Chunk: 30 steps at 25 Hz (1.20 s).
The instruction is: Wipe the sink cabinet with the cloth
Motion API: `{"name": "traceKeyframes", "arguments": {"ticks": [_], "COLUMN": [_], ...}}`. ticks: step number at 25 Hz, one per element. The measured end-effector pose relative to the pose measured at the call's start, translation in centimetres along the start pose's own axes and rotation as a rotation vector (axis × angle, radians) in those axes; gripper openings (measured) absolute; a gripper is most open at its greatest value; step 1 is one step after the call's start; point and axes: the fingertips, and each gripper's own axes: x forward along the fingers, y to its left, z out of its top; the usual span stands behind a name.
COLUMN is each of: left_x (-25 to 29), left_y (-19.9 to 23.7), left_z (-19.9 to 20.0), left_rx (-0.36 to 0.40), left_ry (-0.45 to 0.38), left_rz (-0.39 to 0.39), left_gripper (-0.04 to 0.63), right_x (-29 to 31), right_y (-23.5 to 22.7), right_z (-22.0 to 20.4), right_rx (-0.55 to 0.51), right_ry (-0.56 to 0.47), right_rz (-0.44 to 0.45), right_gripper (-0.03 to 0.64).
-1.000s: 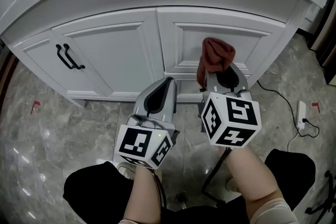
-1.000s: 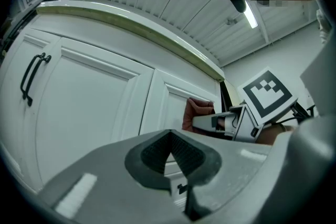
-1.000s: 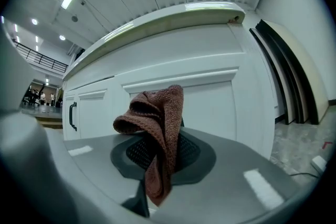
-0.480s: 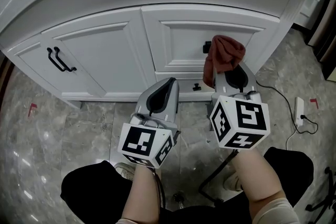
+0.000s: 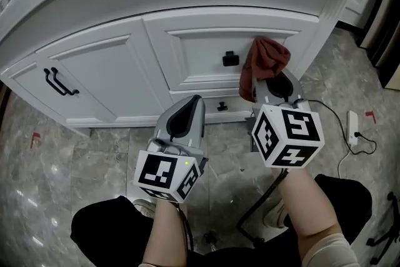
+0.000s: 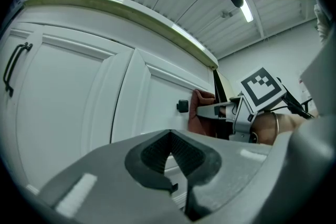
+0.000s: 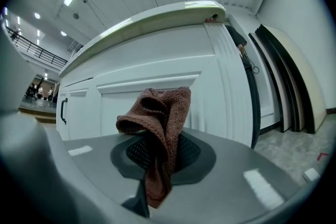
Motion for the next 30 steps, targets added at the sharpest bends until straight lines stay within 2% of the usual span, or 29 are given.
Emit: {"name": "traceKeyframes", "arguments": {"ticks": [4,9,14,16,20,26,30], "left_x": [1.0,2.2,2.6,2.4,1.5,-1.4,-3.4], "left_y": [-1.2,-3.0,-3.6,-3.2,-2.0,2.3,4.9], "left_z": [-0.5,-1.2,-1.3,-1.5,-2.3,-1.9,-1.5], "left_rx": [0.0,0.01,0.009,0.009,0.039,0.066,0.097], "left_ry": [0.003,0.015,0.012,0.016,0.047,0.051,0.048], "left_rz": [-0.026,-0.058,-0.063,-0.057,-0.032,0.05,0.108], "left_gripper": [0.001,0.0,0.001,0.0,0.0,0.0,0.001], "right_x": [-0.9,-1.7,-3.0,-3.2,-2.8,-0.6,0.8], "right_y": [-2.8,-4.3,-7.8,-8.0,-4.2,5.7,11.5], "right_z": [0.4,0.7,0.1,-0.8,-2.4,-6.7,-7.4], "right_rx": [-0.019,-0.043,0.002,0.025,0.021,0.037,0.035], "right_ry": [-0.006,-0.002,0.002,0.007,0.0,0.089,0.099], "right_rz": [-0.059,-0.054,-0.16,-0.162,-0.07,0.136,0.256], "right_gripper": [0.087,0.091,0.084,0.084,0.083,0.083,0.083]}}
